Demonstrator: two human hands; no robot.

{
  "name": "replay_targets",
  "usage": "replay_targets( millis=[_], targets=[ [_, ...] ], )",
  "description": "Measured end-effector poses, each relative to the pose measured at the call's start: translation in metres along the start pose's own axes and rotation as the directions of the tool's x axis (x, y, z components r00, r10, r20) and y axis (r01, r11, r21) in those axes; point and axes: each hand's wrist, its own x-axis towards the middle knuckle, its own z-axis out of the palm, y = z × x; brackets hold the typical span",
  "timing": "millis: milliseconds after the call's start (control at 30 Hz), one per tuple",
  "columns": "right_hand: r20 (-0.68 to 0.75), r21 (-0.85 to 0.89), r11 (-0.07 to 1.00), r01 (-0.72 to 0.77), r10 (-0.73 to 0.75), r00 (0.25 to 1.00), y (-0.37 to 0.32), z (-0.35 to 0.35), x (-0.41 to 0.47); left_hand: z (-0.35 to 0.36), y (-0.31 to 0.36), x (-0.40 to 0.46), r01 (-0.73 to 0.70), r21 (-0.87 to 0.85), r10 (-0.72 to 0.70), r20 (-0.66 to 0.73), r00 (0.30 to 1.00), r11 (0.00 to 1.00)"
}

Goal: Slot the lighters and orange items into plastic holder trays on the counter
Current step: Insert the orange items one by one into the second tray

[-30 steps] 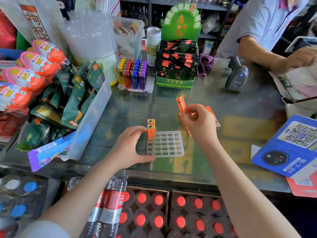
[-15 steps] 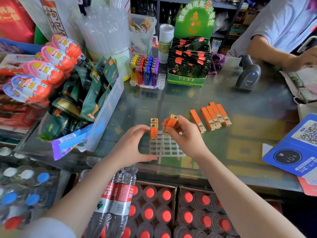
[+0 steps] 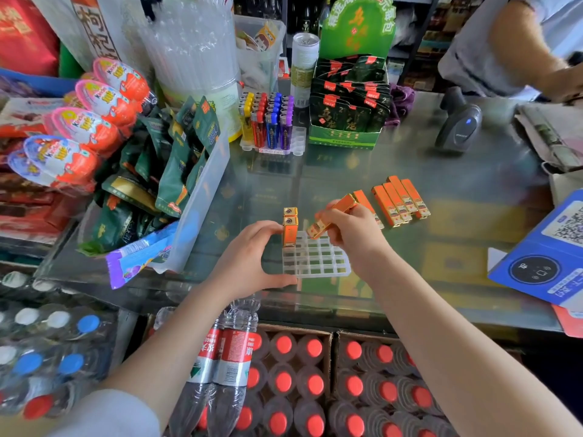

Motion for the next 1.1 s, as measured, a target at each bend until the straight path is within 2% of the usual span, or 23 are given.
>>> replay_targets(
  millis=[100,133,200,267,333,400,433,533,600,767,1000,1033,1100],
  targets=[
    [0.1,0.253,0.948,-0.193,0.173,0.98,-0.003,0.0,-0.001,0.0,0.0,0.001,-0.008,0.003,0.008,-0.008,1.0,1.0],
    [0.136,0.287,0.931,-0.226,0.194,0.972,-0.003,0.0,-0.002,0.0,0.0,0.001,-0.008,0.0,0.008,-0.008,1.0,1.0],
    [0.189,0.256,0.946,-0.197,0.151,0.97,-0.002,0.0,-0.003,0.0,0.0,0.001,-0.01,-0.004,0.01,-0.011,1.0,1.0],
    [0.201,0.185,0.976,-0.113,0.075,0.977,0.002,0.001,-0.004,0.001,0.0,0.001,-0.009,0.005,0.009,-0.012,1.0,1.0],
    [0.138,-0.018,0.997,0.078,-0.074,0.988,0.007,0.004,-0.005,0.001,-0.001,0.001,-0.012,0.007,0.012,-0.017,1.0,1.0],
    [0.083,-0.352,0.884,0.307,-0.297,0.951,0.01,0.006,-0.004,0.001,-0.001,0.001,-0.017,0.001,0.017,-0.023,1.0,1.0],
    [0.086,-0.441,0.815,0.375,-0.377,0.922,0.012,0.007,-0.003,0.001,-0.001,0.001,-0.019,0.002,0.019,-0.026,0.999,1.0],
    [0.173,-0.528,0.682,0.507,-0.498,0.85,0.011,0.011,-0.004,0.001,0.0,0.001,-0.02,0.016,0.021,-0.032,0.999,1.0],
    [0.277,-0.58,0.583,0.569,-0.515,0.811,0.01,0.01,-0.002,0.001,0.0,0.001,-0.023,0.014,0.024,-0.035,0.999,1.0],
    [0.499,-0.667,0.406,0.625,-0.381,0.779,0.0,0.0,0.009,0.001,-0.001,0.001,-0.018,0.016,0.019,-0.026,0.999,1.0],
    [0.536,-0.772,0.172,0.612,-0.344,0.771,0.002,-0.003,0.013,0.001,0.0,0.002,0.01,0.015,-0.01,0.002,1.0,1.0],
    [0.52,-0.778,0.191,0.598,-0.338,0.785,0.002,-0.009,0.015,0.001,0.0,0.002,0.013,0.01,-0.013,0.011,1.0,1.0],
    [0.362,-0.783,0.349,0.515,-0.418,0.833,0.0,-0.024,0.016,0.001,0.001,0.003,0.013,0.016,-0.014,0.024,1.0,1.0]
  ],
)
